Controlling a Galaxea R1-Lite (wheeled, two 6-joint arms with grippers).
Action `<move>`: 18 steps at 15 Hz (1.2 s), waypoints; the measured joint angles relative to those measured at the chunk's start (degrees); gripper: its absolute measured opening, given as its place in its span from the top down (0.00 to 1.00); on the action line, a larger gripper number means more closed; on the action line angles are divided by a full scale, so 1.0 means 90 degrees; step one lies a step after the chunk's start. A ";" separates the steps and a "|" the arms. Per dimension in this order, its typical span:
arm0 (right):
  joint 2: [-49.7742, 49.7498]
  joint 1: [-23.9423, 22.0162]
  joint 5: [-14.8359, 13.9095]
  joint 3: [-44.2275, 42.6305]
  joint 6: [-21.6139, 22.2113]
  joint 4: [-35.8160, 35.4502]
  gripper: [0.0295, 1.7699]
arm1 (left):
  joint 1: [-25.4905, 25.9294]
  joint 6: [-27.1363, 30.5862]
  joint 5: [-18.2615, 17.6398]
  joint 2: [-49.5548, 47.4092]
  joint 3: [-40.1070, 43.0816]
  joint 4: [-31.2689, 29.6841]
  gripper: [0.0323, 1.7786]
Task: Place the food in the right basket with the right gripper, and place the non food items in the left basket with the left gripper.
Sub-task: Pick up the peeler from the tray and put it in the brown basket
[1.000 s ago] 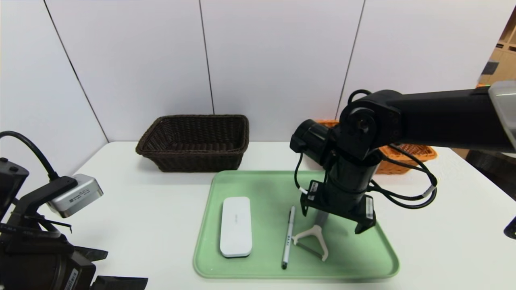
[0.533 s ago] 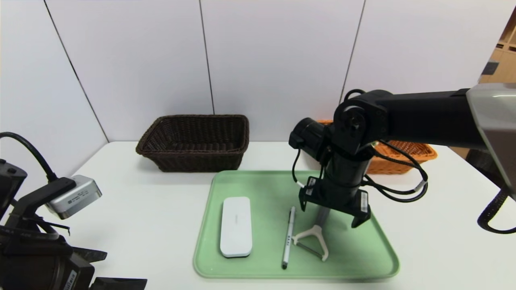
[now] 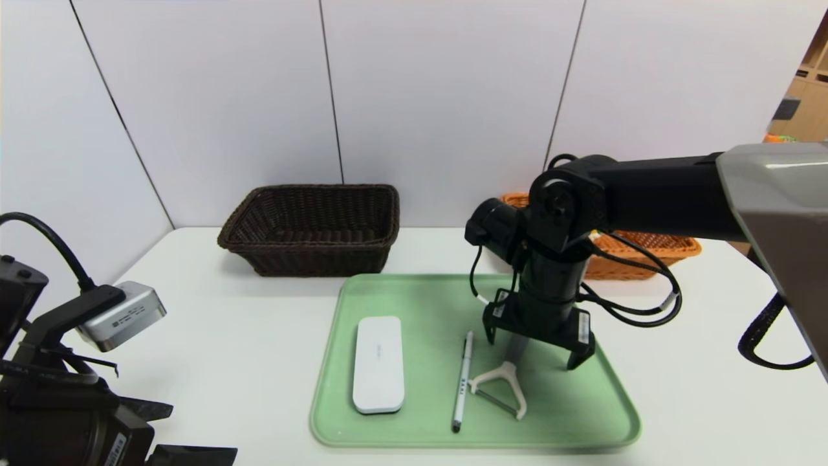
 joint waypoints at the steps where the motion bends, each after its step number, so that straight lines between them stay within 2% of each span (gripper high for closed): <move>1: 0.0027 0.0023 0.0003 0.0000 0.0003 -0.0005 0.04 | 0.0000 0.0003 -0.0005 0.0007 0.0000 0.0000 0.05; 3: 0.0066 0.0065 0.0000 -0.0001 0.0000 -0.0005 0.04 | 0.0001 0.0003 0.0003 0.0015 -0.0003 0.0000 0.05; 4: 0.0079 0.0093 0.0000 -0.0004 0.0000 -0.0020 0.09 | 0.0001 0.0003 0.0003 0.0016 -0.0003 0.0000 0.05; 7: 0.0098 0.0152 -0.0030 0.0012 -0.0005 -0.0012 0.36 | 0.0001 0.0003 0.0005 0.0015 -0.0003 0.0003 0.05; 10: 0.0103 0.0167 -0.0043 0.0027 -0.0005 0.0009 0.55 | 0.0004 0.0000 0.0005 0.0012 0.0000 0.0003 0.05; 11: 0.0100 0.0167 -0.0049 0.0030 -0.0005 0.0019 0.63 | 0.0004 0.0003 0.0005 0.0012 0.0000 0.0000 0.05; 12: 0.0100 0.0167 -0.0058 0.0039 0.0007 0.0031 0.88 | 0.0001 0.0003 0.0005 0.0012 0.0000 0.0000 0.05; 18: 0.0073 0.0203 -0.0061 0.0049 0.0024 0.0062 0.87 | 0.0001 0.0000 0.0005 -0.0005 -0.0003 0.0000 0.05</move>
